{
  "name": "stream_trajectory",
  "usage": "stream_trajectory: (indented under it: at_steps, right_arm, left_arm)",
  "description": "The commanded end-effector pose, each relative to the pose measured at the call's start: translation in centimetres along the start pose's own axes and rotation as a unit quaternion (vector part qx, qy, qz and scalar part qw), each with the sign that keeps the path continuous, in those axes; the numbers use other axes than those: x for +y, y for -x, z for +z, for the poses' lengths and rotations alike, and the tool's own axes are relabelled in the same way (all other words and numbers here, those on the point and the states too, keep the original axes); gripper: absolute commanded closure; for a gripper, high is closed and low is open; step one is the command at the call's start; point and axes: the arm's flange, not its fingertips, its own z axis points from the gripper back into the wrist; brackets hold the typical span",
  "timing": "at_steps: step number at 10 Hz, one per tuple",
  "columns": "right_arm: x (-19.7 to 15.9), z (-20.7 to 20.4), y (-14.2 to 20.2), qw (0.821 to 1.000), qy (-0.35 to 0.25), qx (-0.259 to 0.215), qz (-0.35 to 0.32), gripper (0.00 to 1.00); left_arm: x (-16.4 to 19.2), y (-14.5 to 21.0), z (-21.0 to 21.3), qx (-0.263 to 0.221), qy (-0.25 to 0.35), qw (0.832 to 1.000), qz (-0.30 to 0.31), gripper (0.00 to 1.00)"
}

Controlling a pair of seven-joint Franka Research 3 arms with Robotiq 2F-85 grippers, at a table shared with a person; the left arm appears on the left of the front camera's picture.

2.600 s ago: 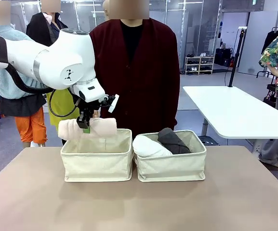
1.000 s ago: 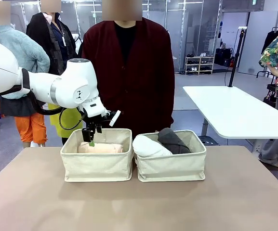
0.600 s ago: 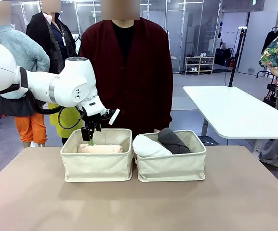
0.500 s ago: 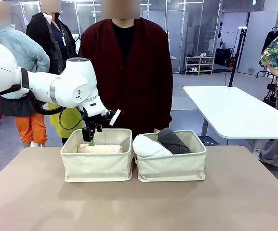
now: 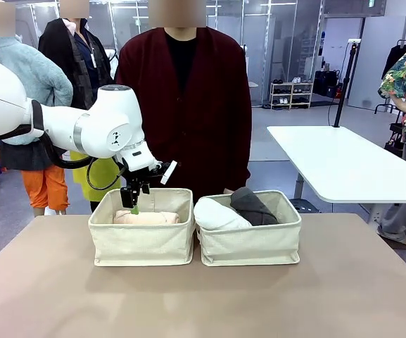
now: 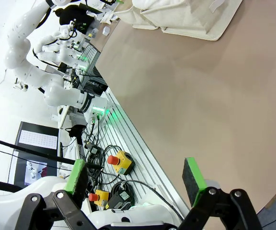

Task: Divide the towels into two baskets.
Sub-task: Pick up one hotel-folded towel from the bottom of the table and place it in the Fabric basket indicated by the person.

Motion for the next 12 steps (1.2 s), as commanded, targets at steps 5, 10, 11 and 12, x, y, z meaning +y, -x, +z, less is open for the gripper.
stream_trajectory:
  at_steps: [5, 10, 11, 12]
  right_arm:
    - [0.4, 0.1, 0.2, 1.000, -0.001, -0.003, 0.006, 0.00]
    - [0.4, 0.1, 0.2, 1.000, -0.001, -0.003, 0.006, 0.00]
    - [0.4, 0.1, 0.2, 1.000, -0.001, -0.003, 0.006, 0.00]
    - [0.4, 0.1, 0.2, 1.000, -0.001, -0.003, 0.006, 0.00]
  left_arm:
    - [-3.4, 2.6, 5.8, -0.079, 0.031, 0.995, 0.056, 0.00]
    - [-13.7, 15.9, 11.7, -0.350, 0.141, 0.901, 0.214, 0.00]
    - [-16.0, 19.0, 11.7, -0.373, 0.152, 0.880, 0.250, 0.00]
    - [-18.6, 22.6, 11.4, -0.378, 0.177, 0.858, 0.298, 0.00]
